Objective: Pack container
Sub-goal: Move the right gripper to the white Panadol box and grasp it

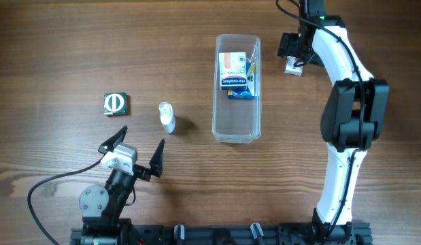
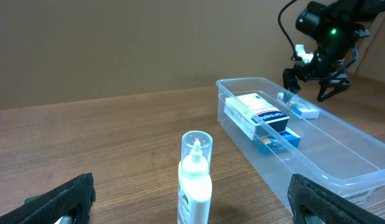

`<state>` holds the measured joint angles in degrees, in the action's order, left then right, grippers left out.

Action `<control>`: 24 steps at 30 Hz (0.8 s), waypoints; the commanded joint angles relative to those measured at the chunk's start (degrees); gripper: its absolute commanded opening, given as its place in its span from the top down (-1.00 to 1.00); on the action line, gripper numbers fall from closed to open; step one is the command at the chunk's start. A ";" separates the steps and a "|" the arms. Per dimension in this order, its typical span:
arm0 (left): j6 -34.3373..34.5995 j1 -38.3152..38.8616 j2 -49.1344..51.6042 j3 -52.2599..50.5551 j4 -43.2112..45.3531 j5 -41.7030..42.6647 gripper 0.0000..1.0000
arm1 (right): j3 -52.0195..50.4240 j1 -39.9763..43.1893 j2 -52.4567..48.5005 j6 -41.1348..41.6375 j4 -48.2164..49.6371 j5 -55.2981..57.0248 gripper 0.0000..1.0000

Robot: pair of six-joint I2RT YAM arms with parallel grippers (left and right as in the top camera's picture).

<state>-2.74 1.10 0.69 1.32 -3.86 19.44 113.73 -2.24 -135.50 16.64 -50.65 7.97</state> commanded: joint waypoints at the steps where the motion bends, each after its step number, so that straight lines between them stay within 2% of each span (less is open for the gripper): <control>1: -0.92 -0.42 -0.52 -0.42 0.04 0.26 -1.00 | 0.13 0.07 -1.22 -0.17 0.07 0.33 -0.99; 21: -0.92 -0.42 -0.52 -0.42 0.04 0.26 -0.99 | 0.13 0.07 -4.68 -0.39 0.55 -0.28 -0.98; 22: -0.92 -0.42 -0.52 -0.42 0.04 0.26 -0.99 | 0.13 0.07 -4.68 -0.39 0.55 -0.28 -0.96; 24: -0.92 -0.42 -0.52 -0.42 0.04 0.26 -0.99 | 0.15 0.07 -4.66 -0.35 0.76 -0.31 -0.79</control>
<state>-2.74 1.10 0.69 1.32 -3.86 19.44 113.75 -2.24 -138.56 16.62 -50.00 7.55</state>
